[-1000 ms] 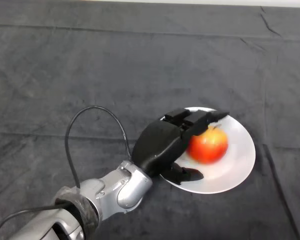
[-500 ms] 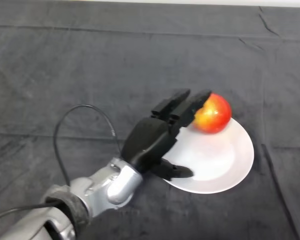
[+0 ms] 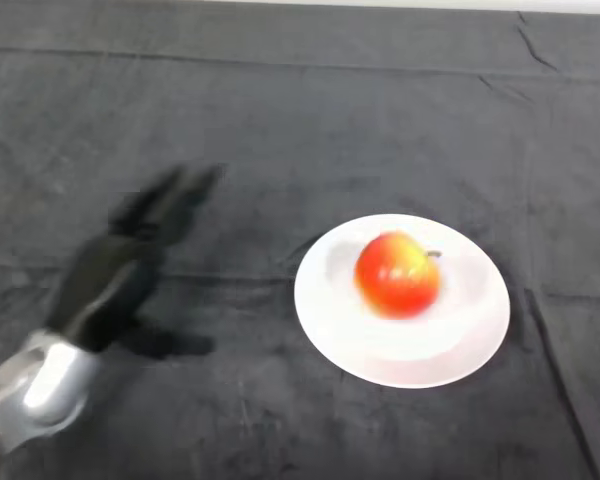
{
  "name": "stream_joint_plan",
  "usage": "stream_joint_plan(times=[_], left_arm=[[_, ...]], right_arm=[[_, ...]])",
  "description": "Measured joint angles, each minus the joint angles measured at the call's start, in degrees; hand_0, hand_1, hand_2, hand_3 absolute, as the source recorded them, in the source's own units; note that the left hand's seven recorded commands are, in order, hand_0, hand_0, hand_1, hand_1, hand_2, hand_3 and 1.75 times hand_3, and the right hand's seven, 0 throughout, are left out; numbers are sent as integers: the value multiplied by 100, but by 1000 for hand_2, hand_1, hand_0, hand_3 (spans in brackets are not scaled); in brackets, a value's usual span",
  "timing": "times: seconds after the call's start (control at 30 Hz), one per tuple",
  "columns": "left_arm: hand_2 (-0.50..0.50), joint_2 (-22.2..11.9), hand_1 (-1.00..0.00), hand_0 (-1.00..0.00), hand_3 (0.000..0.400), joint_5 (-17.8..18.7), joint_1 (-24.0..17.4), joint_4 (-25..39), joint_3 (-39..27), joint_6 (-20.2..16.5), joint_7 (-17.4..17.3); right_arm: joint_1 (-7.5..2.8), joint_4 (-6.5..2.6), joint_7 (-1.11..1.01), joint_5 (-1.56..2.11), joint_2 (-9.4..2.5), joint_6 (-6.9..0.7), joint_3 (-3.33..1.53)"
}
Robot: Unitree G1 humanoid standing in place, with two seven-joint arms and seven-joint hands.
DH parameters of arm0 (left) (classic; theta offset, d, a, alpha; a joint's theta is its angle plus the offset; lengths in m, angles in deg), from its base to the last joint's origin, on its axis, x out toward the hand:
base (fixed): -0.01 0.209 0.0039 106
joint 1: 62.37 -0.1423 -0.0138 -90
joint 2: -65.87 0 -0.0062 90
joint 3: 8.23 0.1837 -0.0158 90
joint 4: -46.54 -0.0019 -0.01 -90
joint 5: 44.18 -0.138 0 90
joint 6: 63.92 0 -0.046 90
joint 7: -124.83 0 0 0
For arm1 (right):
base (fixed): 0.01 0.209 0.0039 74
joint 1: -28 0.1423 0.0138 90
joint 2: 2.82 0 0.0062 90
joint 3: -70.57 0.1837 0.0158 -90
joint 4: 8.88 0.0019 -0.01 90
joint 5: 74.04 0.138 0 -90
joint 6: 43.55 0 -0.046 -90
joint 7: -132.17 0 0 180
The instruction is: Move the apple to the plate
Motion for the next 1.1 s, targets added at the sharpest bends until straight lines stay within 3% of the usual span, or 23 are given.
stream_joint_plan(times=[0.27,0.53,0.93,1.1], left_arm=[[0,-131,0,0,0,195,-69,-17,-332,115,79],[0,-428,0,0,0,445,-547,-231,-797,167,86],[0,-455,0,0,0,871,-766,-273,-1441,76,77],[0,-459,0,0,0,1020,-1073,-276,-1651,-14,59]], right_arm=[[0,-1,0,0,0,0,1],[0,-1,0,0,1,2,2],[0,-2,0,0,0,1,0],[0,-2,0,0,0,1,2]])
